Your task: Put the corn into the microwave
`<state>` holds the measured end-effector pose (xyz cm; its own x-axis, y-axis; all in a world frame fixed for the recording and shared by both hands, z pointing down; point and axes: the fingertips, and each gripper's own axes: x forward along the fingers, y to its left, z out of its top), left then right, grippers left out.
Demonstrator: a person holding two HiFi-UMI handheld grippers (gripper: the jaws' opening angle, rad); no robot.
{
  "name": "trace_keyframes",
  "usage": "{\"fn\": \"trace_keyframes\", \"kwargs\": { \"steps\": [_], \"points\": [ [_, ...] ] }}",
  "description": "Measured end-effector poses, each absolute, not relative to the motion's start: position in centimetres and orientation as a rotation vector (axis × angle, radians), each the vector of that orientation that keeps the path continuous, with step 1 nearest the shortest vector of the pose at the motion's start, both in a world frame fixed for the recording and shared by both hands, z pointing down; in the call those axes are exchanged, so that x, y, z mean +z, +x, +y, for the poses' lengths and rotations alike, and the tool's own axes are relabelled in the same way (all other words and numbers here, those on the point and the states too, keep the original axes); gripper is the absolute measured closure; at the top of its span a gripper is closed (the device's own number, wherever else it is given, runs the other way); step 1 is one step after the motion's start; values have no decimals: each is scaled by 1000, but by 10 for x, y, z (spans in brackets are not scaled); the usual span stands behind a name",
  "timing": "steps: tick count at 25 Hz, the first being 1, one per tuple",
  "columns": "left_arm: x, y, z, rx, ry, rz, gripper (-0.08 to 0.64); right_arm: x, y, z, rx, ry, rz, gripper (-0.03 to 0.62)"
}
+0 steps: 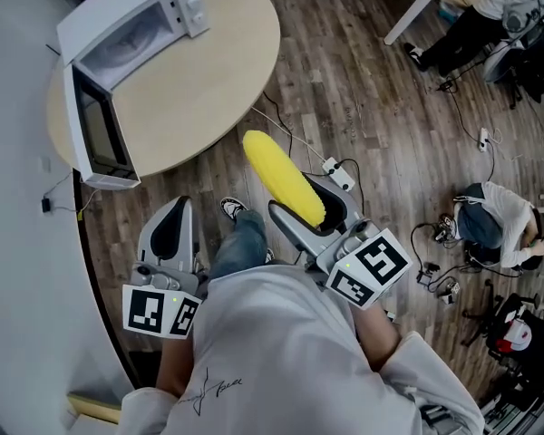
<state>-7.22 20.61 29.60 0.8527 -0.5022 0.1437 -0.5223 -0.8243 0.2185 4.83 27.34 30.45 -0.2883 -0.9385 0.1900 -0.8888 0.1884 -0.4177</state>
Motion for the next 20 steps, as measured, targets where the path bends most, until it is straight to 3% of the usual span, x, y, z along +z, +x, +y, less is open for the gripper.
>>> {"fn": "trace_keyframes", "kwargs": {
  "steps": [20],
  "points": [
    [280, -59, 47, 39, 2769, -900, 561, 289, 72, 106, -682, -1752, 2391, 328]
  ]
}}
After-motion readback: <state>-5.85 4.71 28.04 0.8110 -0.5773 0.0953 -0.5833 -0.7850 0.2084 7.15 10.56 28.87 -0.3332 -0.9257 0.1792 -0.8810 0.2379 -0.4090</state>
